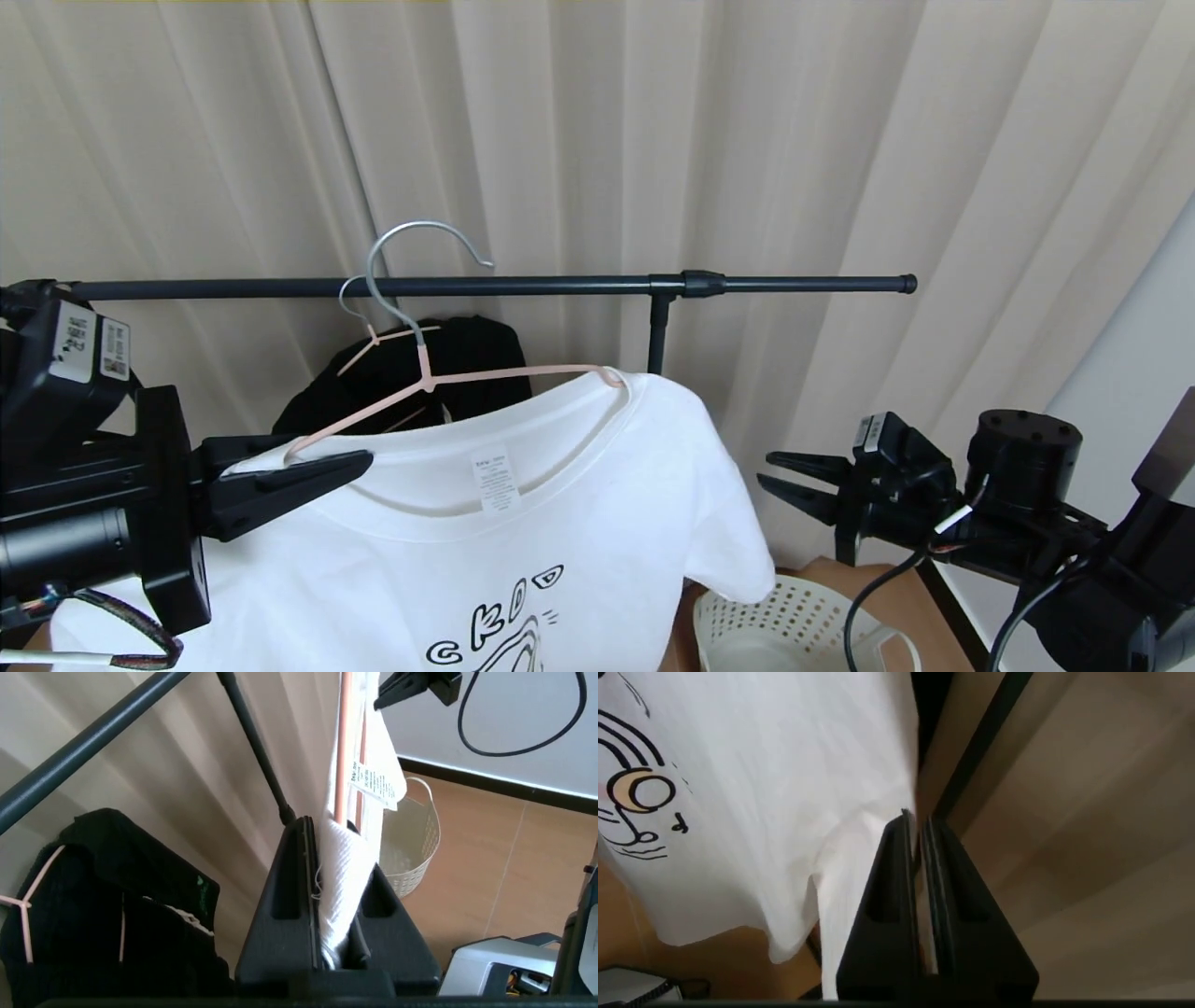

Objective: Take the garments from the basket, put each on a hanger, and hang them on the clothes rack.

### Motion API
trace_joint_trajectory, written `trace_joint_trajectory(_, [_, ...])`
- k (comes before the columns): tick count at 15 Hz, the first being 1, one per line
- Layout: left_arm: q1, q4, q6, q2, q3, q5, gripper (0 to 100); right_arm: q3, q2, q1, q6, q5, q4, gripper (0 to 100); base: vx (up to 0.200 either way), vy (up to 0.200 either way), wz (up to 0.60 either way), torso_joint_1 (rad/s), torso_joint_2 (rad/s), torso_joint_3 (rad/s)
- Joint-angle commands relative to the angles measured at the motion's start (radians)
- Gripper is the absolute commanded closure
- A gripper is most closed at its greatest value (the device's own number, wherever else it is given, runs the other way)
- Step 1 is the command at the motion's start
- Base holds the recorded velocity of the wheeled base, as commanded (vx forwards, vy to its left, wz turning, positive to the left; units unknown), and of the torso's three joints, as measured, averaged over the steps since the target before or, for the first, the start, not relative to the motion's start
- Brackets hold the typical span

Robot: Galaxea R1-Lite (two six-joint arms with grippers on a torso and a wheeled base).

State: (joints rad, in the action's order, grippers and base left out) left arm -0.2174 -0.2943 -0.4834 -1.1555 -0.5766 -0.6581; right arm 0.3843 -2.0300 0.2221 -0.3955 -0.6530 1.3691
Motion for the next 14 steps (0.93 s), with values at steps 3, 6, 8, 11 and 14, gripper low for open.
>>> trace_joint_trajectory(3, [0.046,0.001,0.023,-0.006,0.027,0.000,100,-0.008,0.053,0.016,0.006,-0.004,0.002,0,0.000,0.000,0.00,0.000,0.00,0.000])
trace_joint_trajectory(6, [0.069,0.003,0.037,-0.021,0.040,0.002,100,-0.005,0.102,0.045,0.075,-0.002,0.004,0,0.000,0.000,0.00,0.000,0.00,0.000])
trace_joint_trajectory(8, [0.086,0.001,0.060,-0.072,0.034,0.002,100,-0.001,0.145,0.069,0.130,0.001,0.004,0,0.000,0.000,0.00,0.000,0.00,0.000])
trace_joint_trajectory(11, [0.113,0.000,0.071,-0.142,0.004,0.002,100,-0.001,0.169,0.069,0.139,0.001,0.004,0,0.000,0.000,0.00,0.000,0.00,0.000])
trace_joint_trajectory(14, [0.141,-0.072,0.072,-0.228,-0.009,0.018,100,-0.001,0.169,0.069,0.139,0.001,0.004,0,0.000,0.000,0.00,0.000,0.00,0.000])
